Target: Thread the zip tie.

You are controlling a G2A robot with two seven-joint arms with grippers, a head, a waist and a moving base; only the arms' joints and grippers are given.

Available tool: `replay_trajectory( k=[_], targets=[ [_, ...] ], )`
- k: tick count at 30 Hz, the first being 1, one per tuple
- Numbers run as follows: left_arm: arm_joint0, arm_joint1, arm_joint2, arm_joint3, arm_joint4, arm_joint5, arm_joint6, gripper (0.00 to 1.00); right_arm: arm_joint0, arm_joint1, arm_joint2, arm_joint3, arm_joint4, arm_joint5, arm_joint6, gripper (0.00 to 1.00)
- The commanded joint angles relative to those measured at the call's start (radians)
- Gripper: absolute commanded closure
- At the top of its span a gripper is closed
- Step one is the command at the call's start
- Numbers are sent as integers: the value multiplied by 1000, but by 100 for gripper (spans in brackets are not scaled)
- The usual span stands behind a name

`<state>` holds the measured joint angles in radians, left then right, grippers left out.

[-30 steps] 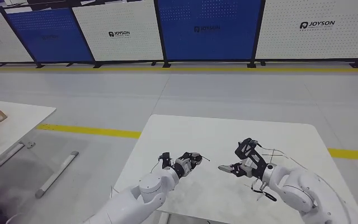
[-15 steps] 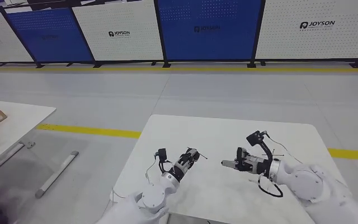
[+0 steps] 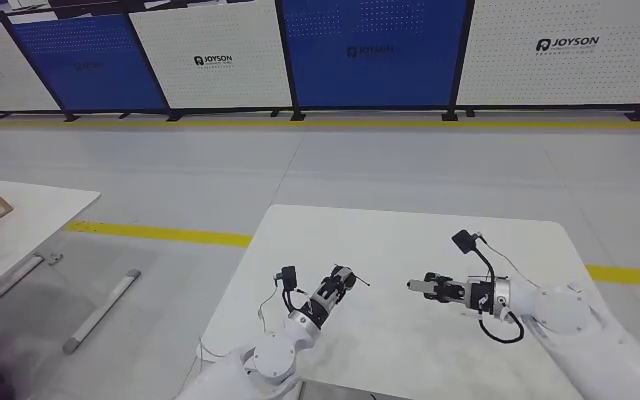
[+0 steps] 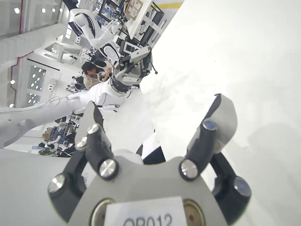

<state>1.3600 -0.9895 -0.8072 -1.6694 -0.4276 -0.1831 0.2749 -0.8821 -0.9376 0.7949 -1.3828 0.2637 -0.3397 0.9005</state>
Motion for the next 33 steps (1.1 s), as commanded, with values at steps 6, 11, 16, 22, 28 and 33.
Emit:
replay_trajectory(
  k=[6,11,16,22,28,33],
  targets=[
    [7,-9,-13,-11,-24,36,-57,100,56,-62,-88,128,77,0,29,0],
    [20,-17,-17,-17,-27,31,-71,100,111,-131,-158,199,69,0,-19,0],
    [23,-23,-18,-9,-33,28,-68,100,134,-177,-190,255,77,0,-31,0],
    [23,-23,-18,-9,-33,28,-68,100,134,-177,-190,255,77,0,-31,0],
    [32,-30,-28,-21,-142,79,-150,100,116,-178,-180,245,87,0,-5,0],
    [42,-34,-58,-34,-205,90,-173,100,94,-198,-172,243,82,0,17,0]
  ],
)
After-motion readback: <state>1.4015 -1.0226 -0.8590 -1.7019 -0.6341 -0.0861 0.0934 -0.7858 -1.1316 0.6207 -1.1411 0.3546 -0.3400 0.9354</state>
